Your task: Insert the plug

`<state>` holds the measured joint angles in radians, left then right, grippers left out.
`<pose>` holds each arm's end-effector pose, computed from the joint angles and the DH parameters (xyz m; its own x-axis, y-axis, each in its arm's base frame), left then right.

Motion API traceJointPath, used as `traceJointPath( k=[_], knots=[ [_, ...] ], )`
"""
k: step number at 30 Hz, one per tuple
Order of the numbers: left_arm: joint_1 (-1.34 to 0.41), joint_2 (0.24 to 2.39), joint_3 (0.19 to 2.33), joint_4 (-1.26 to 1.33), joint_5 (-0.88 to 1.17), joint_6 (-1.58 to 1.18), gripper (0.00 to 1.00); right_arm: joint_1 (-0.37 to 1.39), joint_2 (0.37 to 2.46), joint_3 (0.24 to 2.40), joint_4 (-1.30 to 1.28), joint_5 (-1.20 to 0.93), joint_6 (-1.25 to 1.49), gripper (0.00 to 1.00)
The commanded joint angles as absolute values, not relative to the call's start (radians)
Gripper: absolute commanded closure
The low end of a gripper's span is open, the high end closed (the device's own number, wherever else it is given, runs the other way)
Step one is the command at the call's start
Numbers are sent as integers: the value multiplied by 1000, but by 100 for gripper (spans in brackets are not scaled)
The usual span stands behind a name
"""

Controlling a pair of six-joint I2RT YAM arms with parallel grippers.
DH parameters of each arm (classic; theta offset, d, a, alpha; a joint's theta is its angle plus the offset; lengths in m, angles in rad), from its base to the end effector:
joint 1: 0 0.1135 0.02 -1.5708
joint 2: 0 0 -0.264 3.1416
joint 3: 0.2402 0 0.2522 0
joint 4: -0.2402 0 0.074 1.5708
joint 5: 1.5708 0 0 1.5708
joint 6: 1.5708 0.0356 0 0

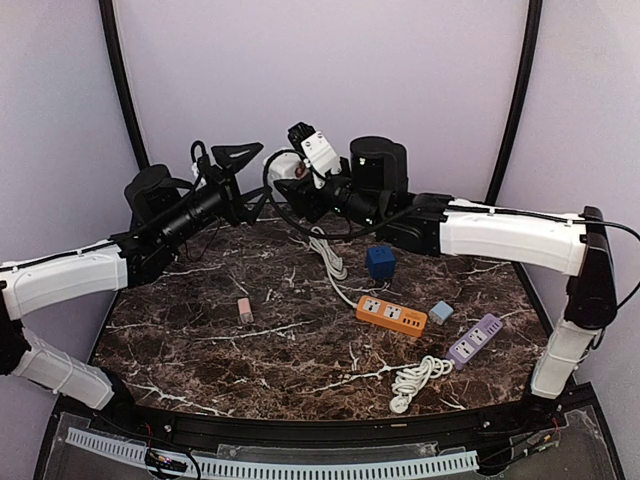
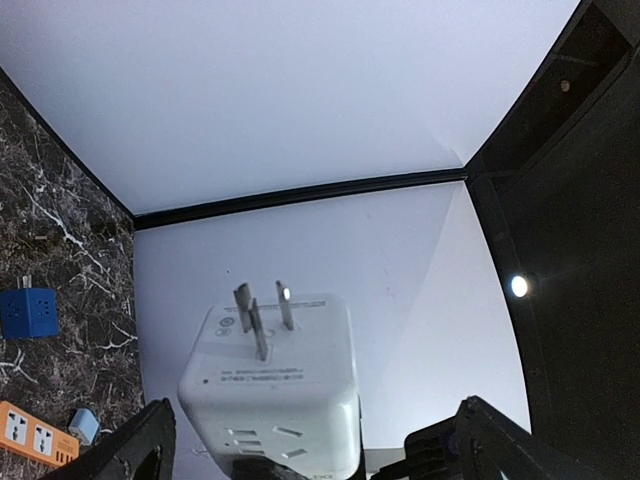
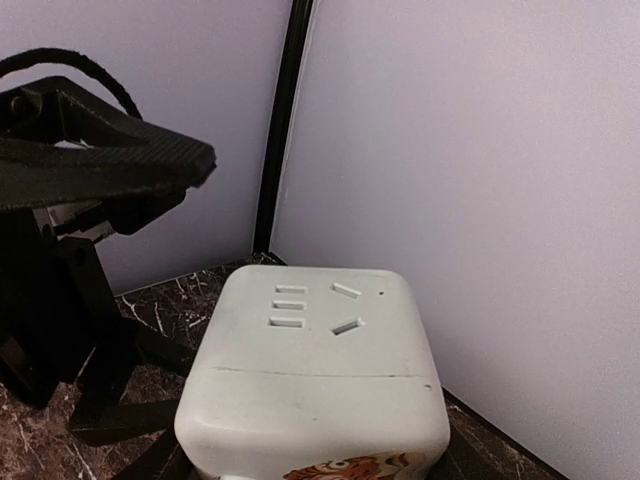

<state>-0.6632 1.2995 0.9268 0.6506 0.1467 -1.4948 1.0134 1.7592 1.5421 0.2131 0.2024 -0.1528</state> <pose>0.2366 -0.1914 0.3645 -0.7013 -0.7038 -0.1130 0.2702 -0.1158 -0.9558 0.2338 0.3615 0.3782 0.1083 -0.1082 -0.9882 -0.7168 0.6802 -0.1530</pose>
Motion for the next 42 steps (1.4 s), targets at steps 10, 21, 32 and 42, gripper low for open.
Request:
traceJointPath(
  k=[10, 21, 32, 42],
  knots=[
    [-633, 1145, 865, 347, 85, -1340, 1, 901, 1583, 1544, -219, 61, -151, 100],
    [-576, 1037, 819, 188, 71, -1248, 1, 817, 1610, 1665, -626, -130, -177, 100],
    [-563, 1015, 901, -47, 70, -1047, 2, 795, 1746, 1734, -982, -109, -240, 100],
    [-563, 1003, 963, -210, 96, -889, 5, 787, 1790, 1695, -1046, -89, -294, 100]
  ],
)
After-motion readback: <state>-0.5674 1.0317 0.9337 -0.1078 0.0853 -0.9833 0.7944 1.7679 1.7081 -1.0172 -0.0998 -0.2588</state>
